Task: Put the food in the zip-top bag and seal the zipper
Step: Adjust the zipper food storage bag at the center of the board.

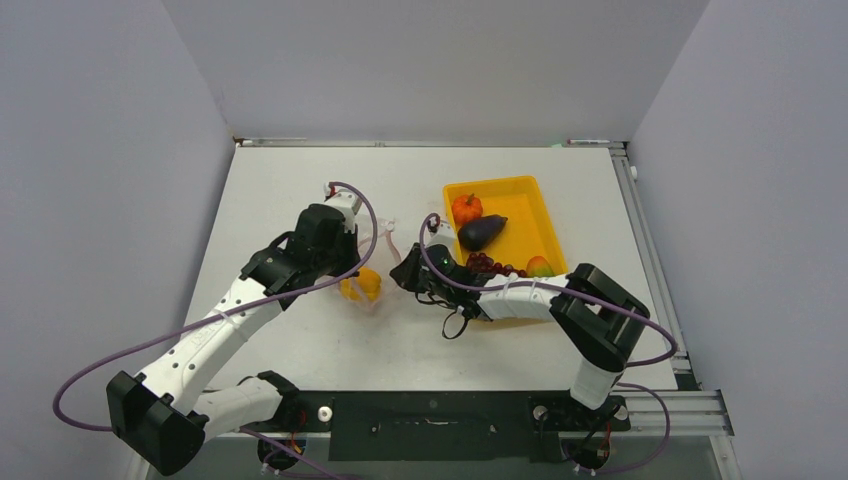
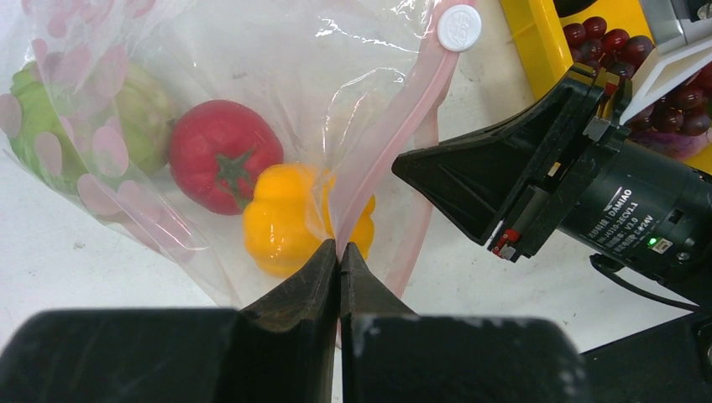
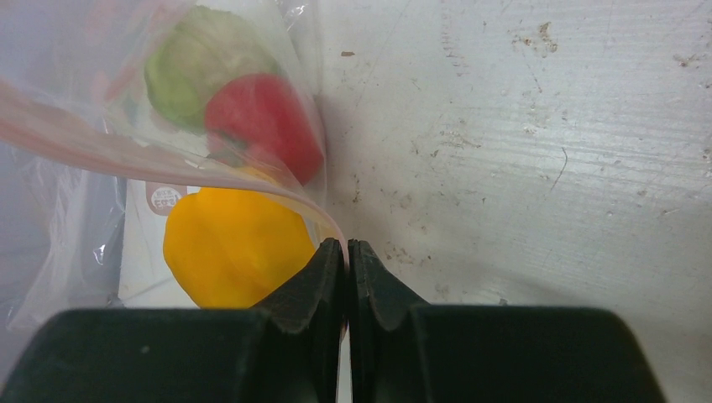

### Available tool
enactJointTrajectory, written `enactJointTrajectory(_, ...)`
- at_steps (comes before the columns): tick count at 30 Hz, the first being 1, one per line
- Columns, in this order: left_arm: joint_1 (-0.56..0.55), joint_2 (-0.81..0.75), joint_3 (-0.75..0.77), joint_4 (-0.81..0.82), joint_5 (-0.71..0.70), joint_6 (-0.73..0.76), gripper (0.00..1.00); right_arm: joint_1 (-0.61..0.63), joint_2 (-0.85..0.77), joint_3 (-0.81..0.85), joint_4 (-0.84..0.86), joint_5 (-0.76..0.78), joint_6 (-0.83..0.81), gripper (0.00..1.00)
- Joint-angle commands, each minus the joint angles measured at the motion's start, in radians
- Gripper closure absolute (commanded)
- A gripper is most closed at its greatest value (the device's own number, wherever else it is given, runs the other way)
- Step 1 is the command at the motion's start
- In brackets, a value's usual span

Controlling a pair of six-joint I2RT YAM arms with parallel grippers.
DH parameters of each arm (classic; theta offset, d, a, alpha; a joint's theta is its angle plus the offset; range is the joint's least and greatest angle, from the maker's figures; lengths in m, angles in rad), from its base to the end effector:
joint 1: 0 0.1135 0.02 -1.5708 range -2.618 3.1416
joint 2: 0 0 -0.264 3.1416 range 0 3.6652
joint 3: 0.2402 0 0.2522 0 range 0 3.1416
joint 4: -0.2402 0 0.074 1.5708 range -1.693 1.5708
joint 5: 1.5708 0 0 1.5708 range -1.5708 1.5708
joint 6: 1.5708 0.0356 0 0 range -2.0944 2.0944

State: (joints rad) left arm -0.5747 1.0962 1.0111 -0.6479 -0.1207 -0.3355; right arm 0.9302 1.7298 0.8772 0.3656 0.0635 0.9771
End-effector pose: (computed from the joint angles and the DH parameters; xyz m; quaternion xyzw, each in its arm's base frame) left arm 0.1952 -0.1213 0.3141 0.0844 0.9083 -0.1290 0.3889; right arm 0.2199 0.2913 0.1779 0.0365 0.8557 0.4047 0.3205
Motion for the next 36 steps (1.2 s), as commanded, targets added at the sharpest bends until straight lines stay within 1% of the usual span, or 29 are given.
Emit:
enactJointTrajectory(1, -0.021, -0.026, 0.029, 0.005, -0.061, 0.012, 1.0, 0.02, -0.087, 0.026, 0.044, 0.009, -0.029, 0.95)
enactJointTrajectory(7, -0.056, -0.09, 0.029, -0.043, -0.085, -0.011, 1.0, 0.031, -0.178, 0.039, -0.04, 0.006, -0.084, 0.95)
enactJointTrajectory(13, -0.063, -0.171, 0.097, -0.154, -0.038, -0.039, 1.0, 0.052, -0.268, 0.077, -0.137, -0.015, -0.153, 0.95)
enactJointTrajectory(19, -0.065, -0.202, 0.193, -0.261, 0.037, -0.042, 1.0, 0.081, -0.344, 0.141, -0.246, -0.03, -0.23, 0.95)
enactJointTrajectory(22, -0.064, -0.211, 0.233, -0.297, 0.079, -0.046, 1.0, 0.094, -0.379, 0.188, -0.317, -0.034, -0.277, 0.95)
enactJointTrajectory(26, -0.066, -0.219, 0.307, -0.34, 0.182, -0.047, 1.0, 0.111, -0.424, 0.278, -0.443, -0.036, -0.345, 0.95)
enactJointTrajectory(28, -0.066, -0.223, 0.354, -0.358, 0.209, -0.047, 1.0, 0.119, -0.445, 0.33, -0.496, -0.027, -0.375, 0.95)
enactJointTrajectory(33, -0.066, -0.228, 0.438, -0.381, 0.228, -0.059, 0.99, 0.134, -0.461, 0.439, -0.597, 0.007, -0.429, 0.95)
enactJointTrajectory(36, -0.067, -0.233, 0.449, -0.367, 0.235, -0.083, 0.99, 0.135, -0.444, 0.487, -0.641, 0.023, -0.443, 0.95)
